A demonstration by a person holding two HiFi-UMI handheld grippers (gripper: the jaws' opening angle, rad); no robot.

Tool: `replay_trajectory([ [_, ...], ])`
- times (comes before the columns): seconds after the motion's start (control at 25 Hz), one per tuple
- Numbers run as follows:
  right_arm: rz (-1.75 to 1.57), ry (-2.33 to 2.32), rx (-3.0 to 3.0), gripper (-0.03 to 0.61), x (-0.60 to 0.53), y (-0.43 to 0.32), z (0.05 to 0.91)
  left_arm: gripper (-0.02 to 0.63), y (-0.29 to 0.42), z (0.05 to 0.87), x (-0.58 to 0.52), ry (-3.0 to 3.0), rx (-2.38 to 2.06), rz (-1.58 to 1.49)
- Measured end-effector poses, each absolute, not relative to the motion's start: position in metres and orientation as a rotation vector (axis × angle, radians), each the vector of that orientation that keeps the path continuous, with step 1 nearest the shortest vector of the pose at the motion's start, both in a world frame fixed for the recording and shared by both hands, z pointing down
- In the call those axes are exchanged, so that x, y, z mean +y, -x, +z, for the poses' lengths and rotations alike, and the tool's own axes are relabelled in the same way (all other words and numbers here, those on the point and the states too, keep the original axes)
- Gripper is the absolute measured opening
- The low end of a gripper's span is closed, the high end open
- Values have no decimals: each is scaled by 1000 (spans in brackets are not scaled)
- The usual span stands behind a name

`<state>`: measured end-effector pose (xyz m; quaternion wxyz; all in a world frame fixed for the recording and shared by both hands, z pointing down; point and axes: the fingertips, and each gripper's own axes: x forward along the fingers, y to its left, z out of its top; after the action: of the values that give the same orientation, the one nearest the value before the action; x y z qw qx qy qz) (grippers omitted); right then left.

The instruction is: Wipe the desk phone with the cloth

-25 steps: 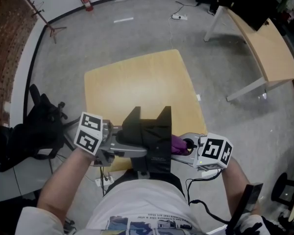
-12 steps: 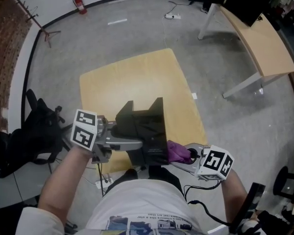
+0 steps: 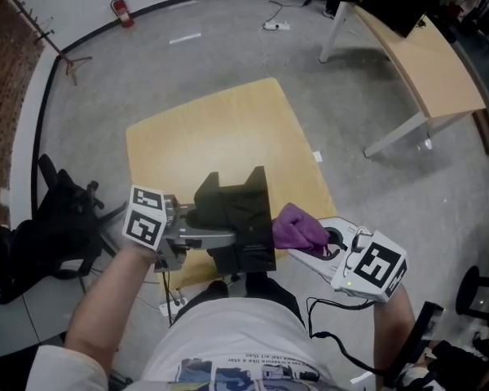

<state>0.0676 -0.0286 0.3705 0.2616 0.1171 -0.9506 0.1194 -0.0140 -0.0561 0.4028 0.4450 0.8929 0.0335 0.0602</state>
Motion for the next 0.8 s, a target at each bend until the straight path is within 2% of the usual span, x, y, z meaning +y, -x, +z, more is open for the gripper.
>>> replay_trajectory([
  [0.8,588,-230,-2407,98,55,-32,456,179,44,392,-89,-2216,7,66],
])
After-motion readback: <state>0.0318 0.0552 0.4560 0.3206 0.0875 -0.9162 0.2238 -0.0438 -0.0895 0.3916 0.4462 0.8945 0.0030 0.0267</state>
